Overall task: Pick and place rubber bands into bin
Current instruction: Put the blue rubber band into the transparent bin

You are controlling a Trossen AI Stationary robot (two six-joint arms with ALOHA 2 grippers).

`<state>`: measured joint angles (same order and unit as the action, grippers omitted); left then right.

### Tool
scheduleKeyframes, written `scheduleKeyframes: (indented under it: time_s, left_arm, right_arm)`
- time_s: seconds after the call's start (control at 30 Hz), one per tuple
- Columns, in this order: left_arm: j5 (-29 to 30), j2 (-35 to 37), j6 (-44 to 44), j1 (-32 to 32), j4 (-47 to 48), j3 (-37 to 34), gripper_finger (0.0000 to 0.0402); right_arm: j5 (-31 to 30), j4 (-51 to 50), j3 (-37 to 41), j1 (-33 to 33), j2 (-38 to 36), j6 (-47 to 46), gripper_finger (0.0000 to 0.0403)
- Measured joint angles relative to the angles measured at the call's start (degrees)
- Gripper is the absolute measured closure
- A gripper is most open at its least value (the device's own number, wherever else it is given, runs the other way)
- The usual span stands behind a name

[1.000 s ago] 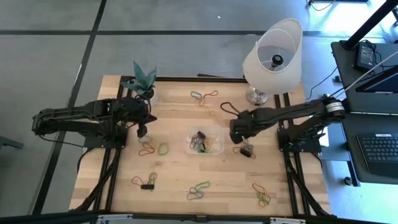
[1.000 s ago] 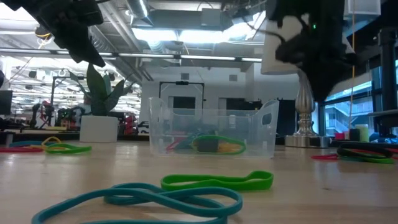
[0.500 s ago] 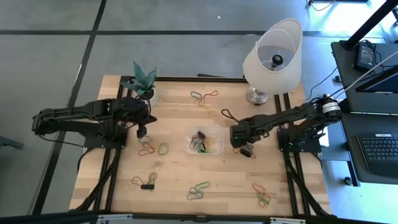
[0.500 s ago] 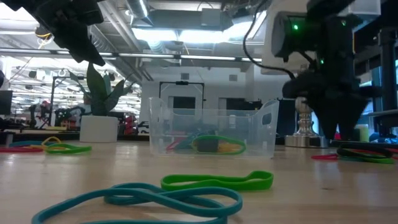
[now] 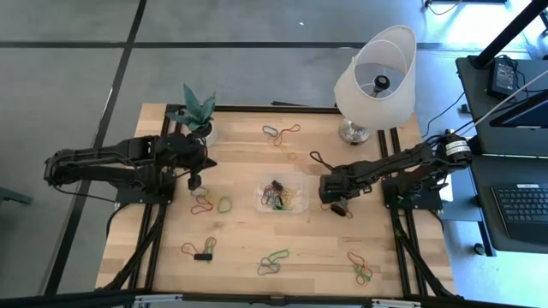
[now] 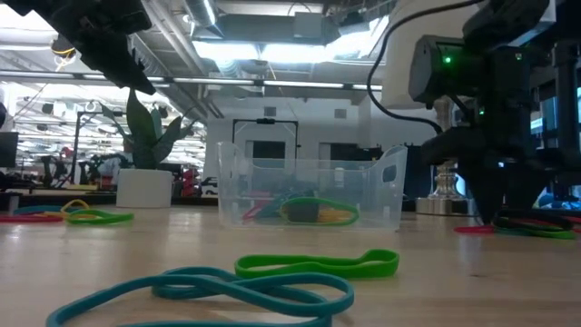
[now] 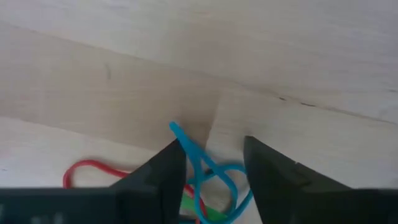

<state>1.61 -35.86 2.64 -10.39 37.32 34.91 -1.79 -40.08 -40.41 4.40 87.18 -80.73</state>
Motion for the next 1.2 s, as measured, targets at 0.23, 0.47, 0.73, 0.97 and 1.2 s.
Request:
scheduleKeyframes:
  time_s: [0.23,0.47,0.73,0.97,1.2]
  left_arm:
    - [0.2,0.0,0.0,0.0,0.0,0.0,0.04]
    - [0.3,0.0,-0.5,0.0,-0.1,0.0,0.0399]
    - [0.4,0.0,-0.9,0.0,-0.1,0.0,0.0399]
    - [0.5,0.0,-2.9,0.0,-0.3,0.0,0.0399]
    - [0.5,0.0,-2.5,0.0,-0.3,0.0,0.0399]
  right_arm:
    - [-0.1,1.2,0.0,0.5,0.1,0.1,0.0362]
    - [-3.8,-4.5,-4.8,2.5,-2.3,0.2,0.0398]
    - [-11.5,-24.0,-19.1,3.4,-6.2,0.0,0.0401]
    - [-20.1,-29.9,-33.2,3.4,-5.9,4.8,0.0401]
    - [-24.1,-23.2,-38.0,3.3,-5.9,10.5,0.0402]
